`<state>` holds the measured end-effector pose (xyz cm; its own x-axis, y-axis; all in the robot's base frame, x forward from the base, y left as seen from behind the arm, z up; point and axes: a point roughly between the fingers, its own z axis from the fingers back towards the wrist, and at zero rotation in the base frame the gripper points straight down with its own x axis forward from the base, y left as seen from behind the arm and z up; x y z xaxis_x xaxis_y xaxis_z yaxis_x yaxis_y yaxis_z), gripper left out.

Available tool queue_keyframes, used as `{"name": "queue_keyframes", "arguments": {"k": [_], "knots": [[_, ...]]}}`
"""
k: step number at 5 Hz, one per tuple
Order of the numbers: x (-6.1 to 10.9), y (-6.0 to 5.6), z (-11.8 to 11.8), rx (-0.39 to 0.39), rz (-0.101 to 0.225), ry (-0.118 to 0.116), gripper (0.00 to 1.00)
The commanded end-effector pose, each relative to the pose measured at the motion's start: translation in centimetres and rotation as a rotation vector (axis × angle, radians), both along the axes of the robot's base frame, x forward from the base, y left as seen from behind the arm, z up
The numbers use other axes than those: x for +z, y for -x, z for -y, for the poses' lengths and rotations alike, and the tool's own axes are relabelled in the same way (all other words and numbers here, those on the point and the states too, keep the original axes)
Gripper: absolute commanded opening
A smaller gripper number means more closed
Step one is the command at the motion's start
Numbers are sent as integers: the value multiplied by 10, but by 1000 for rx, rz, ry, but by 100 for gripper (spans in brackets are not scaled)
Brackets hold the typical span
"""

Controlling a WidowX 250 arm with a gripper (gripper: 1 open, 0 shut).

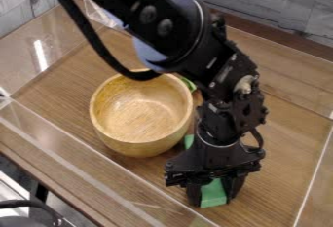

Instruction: Put the green object in the brown bowl

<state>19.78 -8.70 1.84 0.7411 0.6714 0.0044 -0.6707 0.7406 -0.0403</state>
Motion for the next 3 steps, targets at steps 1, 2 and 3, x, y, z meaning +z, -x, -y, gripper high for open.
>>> {"name": "queue_keyframes", "arguments": {"k": [1, 2, 3], "knots": [[26, -10, -1, -17, 54, 28, 0], [49, -15, -11, -49, 85, 41, 0], [54, -21, -41, -76, 97, 29, 0]]}}
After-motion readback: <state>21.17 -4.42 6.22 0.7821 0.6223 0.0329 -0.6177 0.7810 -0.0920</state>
